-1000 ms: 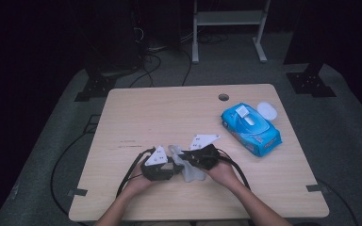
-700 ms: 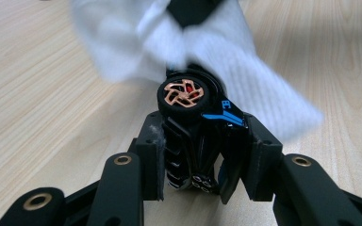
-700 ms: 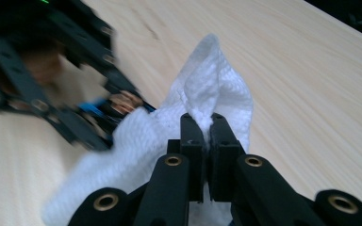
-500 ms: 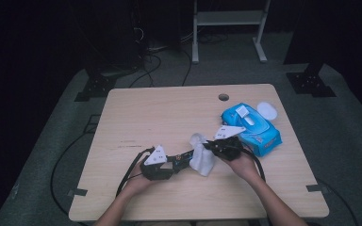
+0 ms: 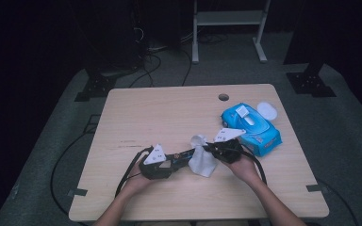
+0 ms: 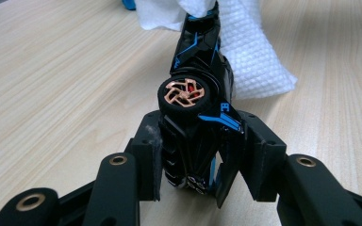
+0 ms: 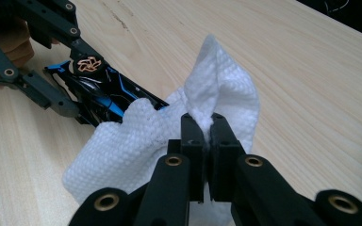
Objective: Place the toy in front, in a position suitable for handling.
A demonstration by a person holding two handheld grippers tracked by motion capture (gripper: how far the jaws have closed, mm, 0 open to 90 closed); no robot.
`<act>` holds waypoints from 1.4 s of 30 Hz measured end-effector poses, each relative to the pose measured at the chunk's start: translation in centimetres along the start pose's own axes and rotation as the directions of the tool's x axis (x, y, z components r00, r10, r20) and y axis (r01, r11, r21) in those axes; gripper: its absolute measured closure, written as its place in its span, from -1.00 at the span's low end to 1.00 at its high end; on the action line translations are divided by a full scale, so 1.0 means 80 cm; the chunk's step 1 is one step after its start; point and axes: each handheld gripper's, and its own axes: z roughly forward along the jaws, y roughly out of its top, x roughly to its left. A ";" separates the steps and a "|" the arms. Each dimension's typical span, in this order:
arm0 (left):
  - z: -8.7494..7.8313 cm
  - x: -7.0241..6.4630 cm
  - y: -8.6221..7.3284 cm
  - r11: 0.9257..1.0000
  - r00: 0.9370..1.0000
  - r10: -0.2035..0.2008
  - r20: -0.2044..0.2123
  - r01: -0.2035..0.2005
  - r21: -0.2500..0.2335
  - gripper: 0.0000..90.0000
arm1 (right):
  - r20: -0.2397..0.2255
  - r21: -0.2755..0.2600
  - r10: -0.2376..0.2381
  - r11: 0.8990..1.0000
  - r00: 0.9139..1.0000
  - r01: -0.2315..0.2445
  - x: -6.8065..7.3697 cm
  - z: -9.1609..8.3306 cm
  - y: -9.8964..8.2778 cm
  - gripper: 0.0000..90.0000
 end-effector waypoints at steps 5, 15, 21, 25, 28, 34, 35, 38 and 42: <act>0.002 0.001 -0.001 1.000 1.000 -0.013 -0.012 0.014 0.019 0.13 | -0.009 -0.006 0.003 1.000 1.000 -0.003 0.003 -0.005 -0.004 0.92; 0.005 0.004 -0.002 0.995 0.995 -0.089 0.033 0.088 0.042 -0.06 | -0.016 -0.019 0.002 1.000 1.000 -0.003 0.009 -0.012 -0.012 0.92; 0.004 0.002 -0.002 0.994 0.993 -0.101 0.054 0.099 0.034 -0.13 | -0.041 0.005 -0.015 1.000 0.999 0.015 0.020 -0.013 -0.013 0.92; 0.003 0.004 -0.003 0.995 0.992 -0.102 0.073 0.100 0.026 -0.22 | -0.050 0.008 -0.011 1.000 0.999 0.011 0.022 -0.013 -0.013 0.92; 0.002 0.003 -0.004 0.997 0.994 -0.080 0.077 0.079 0.018 -0.24 | -0.052 0.007 -0.013 1.000 0.999 0.014 0.024 -0.014 -0.015 0.92; 0.002 0.001 -0.003 0.998 0.996 -0.058 0.073 0.057 0.016 -0.30 | -0.045 0.010 -0.027 1.000 0.999 0.027 0.032 -0.016 -0.019 0.92; 0.002 0.000 -0.003 0.999 0.996 -0.053 0.073 0.052 0.015 -0.30 | -0.044 0.010 -0.028 1.000 0.999 0.029 0.032 -0.017 -0.019 0.92; 0.002 0.000 -0.003 0.999 0.996 -0.048 0.075 0.047 0.017 -0.36 | -0.046 0.006 -0.031 0.999 0.998 0.031 0.033 -0.017 -0.021 0.92; 0.002 -0.003 -0.003 1.000 0.997 -0.023 0.071 0.021 0.019 -0.41 | -0.046 0.006 -0.027 1.000 0.999 0.027 0.034 -0.017 -0.022 0.92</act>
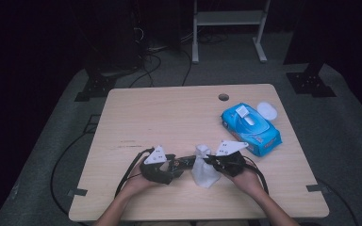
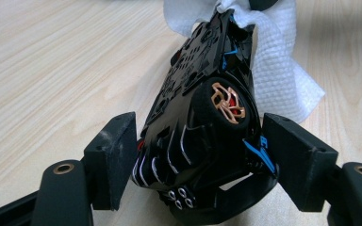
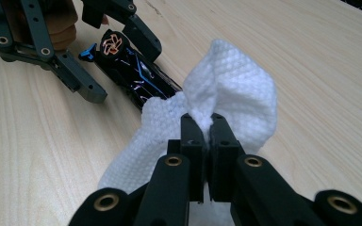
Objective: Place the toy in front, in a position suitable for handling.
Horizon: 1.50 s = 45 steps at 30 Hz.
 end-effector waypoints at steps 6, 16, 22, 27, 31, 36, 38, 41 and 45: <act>-0.001 -0.003 0.000 1.000 1.000 0.024 -0.008 -0.024 -0.004 -0.49 | 0.003 -0.003 0.002 1.000 1.000 -0.002 0.003 0.000 -0.004 0.92; -0.005 0.000 -0.001 1.000 0.999 0.014 -0.039 -0.015 -0.014 -0.54 | -0.006 0.032 0.014 0.999 1.000 -0.014 0.002 0.010 -0.009 0.92; -0.005 0.005 -0.005 1.000 0.999 -0.012 -0.047 0.012 0.000 -0.63 | -0.012 0.001 0.039 0.999 0.999 -0.039 -0.004 0.003 -0.001 0.92; 0.002 0.007 -0.007 0.999 0.999 -0.016 -0.048 0.018 0.040 -0.70 | -0.032 -0.047 0.022 0.999 0.999 -0.024 0.001 -0.001 0.022 0.92; 0.005 0.007 -0.008 0.998 0.999 -0.023 -0.043 0.025 0.050 -0.70 | -0.055 -0.050 0.011 0.999 0.998 -0.014 0.006 0.015 0.036 0.92; 0.011 0.011 -0.006 0.995 0.999 -0.030 -0.025 0.033 0.099 -0.66 | -0.089 0.015 0.005 1.000 0.996 -0.004 0.006 0.050 0.035 0.91; 0.012 0.007 -0.004 0.995 1.000 -0.002 -0.020 0.004 0.101 -0.51 | -0.087 0.035 0.007 0.999 0.996 -0.003 0.004 0.057 0.032 0.84; 0.013 0.004 -0.001 0.995 0.999 0.011 -0.031 -0.008 0.103 -0.50 | -0.078 0.035 0.020 0.999 0.997 -0.017 0.001 0.053 0.033 0.46; 0.012 0.001 0.000 0.993 0.999 0.034 -0.042 -0.029 0.114 -0.49 | -0.070 -0.002 0.007 1.000 0.998 -0.007 0.003 0.044 0.033 0.47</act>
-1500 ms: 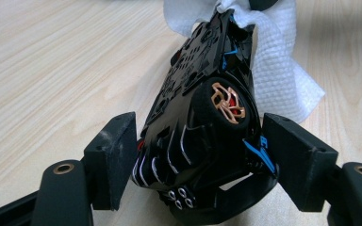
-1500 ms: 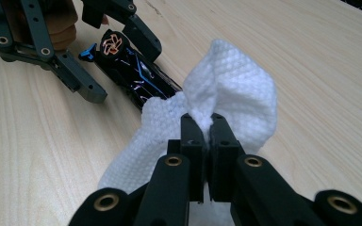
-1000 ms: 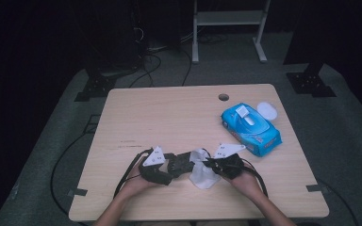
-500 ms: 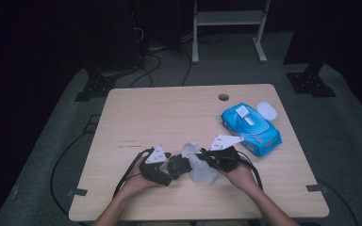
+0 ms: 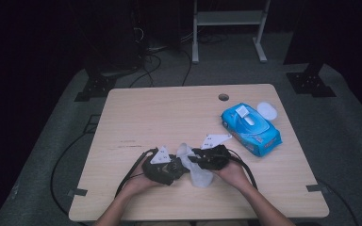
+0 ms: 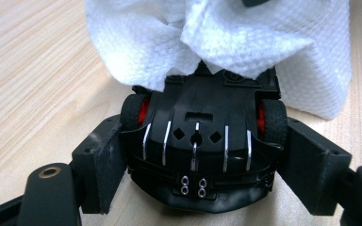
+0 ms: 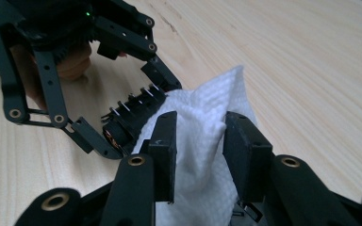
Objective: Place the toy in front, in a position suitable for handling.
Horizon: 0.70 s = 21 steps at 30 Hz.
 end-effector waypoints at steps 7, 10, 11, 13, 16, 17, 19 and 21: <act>-0.001 -0.005 0.003 0.999 0.999 0.044 -0.025 -0.045 -0.009 -0.49 | -0.042 0.026 0.010 1.000 0.999 -0.009 0.006 0.017 -0.008 0.80; -0.002 -0.007 0.005 0.998 0.997 0.062 -0.037 -0.062 0.000 -0.49 | -0.070 0.012 0.023 1.000 0.997 -0.022 0.014 0.029 -0.003 0.86; -0.001 -0.008 0.005 0.998 0.997 0.064 -0.039 -0.064 0.003 -0.49 | -0.086 0.006 0.033 0.999 0.996 -0.032 0.015 0.033 0.000 0.87; -0.001 -0.007 0.004 0.998 0.998 0.058 -0.038 -0.058 0.006 -0.49 | -0.090 0.006 0.027 1.000 0.996 -0.027 0.017 0.038 0.004 0.88; -0.002 -0.006 0.003 0.998 0.998 0.055 -0.035 -0.055 0.002 -0.49 | -0.077 0.013 0.029 1.000 0.997 -0.028 0.013 0.037 0.002 0.89; -0.002 -0.006 0.003 0.998 0.998 0.058 -0.036 -0.058 0.003 -0.49 | -0.061 0.017 0.029 0.999 0.998 -0.028 0.009 0.033 -0.001 0.90; -0.002 -0.006 0.003 0.999 0.998 0.054 -0.035 -0.054 0.001 -0.49 | -0.040 0.033 0.044 0.999 0.998 -0.043 0.002 0.025 -0.007 0.90; -0.002 -0.006 0.004 0.998 0.998 0.056 -0.039 -0.056 -0.003 -0.49 | -0.036 0.043 0.064 0.997 0.997 -0.062 -0.004 0.018 -0.013 0.91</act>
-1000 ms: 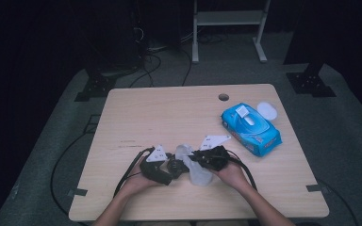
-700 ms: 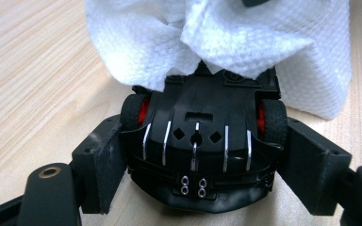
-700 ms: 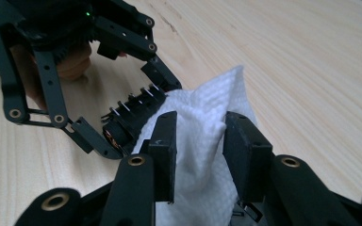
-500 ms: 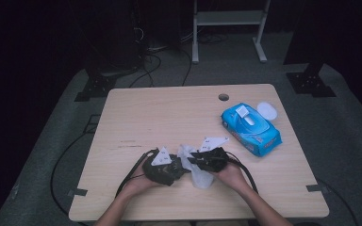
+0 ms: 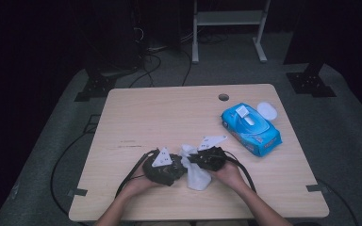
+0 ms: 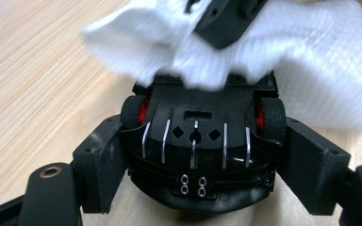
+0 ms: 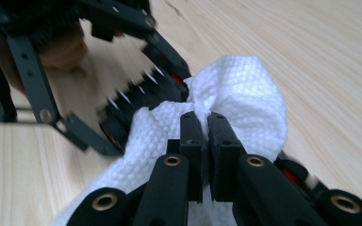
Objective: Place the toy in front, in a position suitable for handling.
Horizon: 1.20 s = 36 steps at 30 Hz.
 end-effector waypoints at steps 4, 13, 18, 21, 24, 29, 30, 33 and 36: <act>0.000 -0.001 0.002 1.000 1.000 -0.002 -0.002 0.002 -0.007 -0.48 | -0.027 0.001 0.005 1.000 1.000 -0.005 0.004 -0.006 -0.004 0.92; 0.000 -0.001 0.002 1.000 1.000 0.005 -0.005 -0.005 0.002 -0.48 | -0.114 -0.037 -0.044 0.999 0.993 0.040 0.035 0.025 0.026 0.92; 0.000 -0.001 0.001 1.000 1.000 0.008 -0.007 -0.008 0.004 -0.49 | -0.057 -0.036 -0.029 0.999 0.998 0.027 0.024 0.037 0.034 0.92; 0.001 0.000 0.000 1.000 1.000 0.008 -0.008 -0.008 0.012 -0.49 | -0.021 -0.025 -0.029 0.999 0.999 0.028 0.017 0.038 0.034 0.92; 0.001 0.000 0.000 1.000 1.000 0.011 -0.009 -0.011 0.010 -0.49 | 0.003 -0.019 -0.020 1.000 1.000 0.020 0.008 0.033 0.030 0.92; 0.001 -0.001 0.001 1.000 1.000 0.016 -0.011 -0.016 0.003 -0.49 | 0.044 0.002 -0.009 1.000 0.999 0.008 -0.003 0.025 0.023 0.92; 0.000 -0.001 0.001 1.000 1.000 0.018 -0.010 -0.018 0.004 -0.49 | 0.040 -0.005 0.004 1.000 0.999 -0.003 -0.004 0.026 0.023 0.92; 0.001 -0.001 0.001 1.000 1.000 0.027 -0.012 -0.027 0.010 -0.49 | 0.016 -0.032 0.002 0.999 1.000 -0.001 0.001 0.030 0.025 0.92; 0.001 -0.001 -0.001 0.999 1.000 0.028 -0.013 -0.028 0.017 -0.49 | 0.008 -0.031 -0.008 0.999 1.000 0.008 0.005 0.035 0.028 0.92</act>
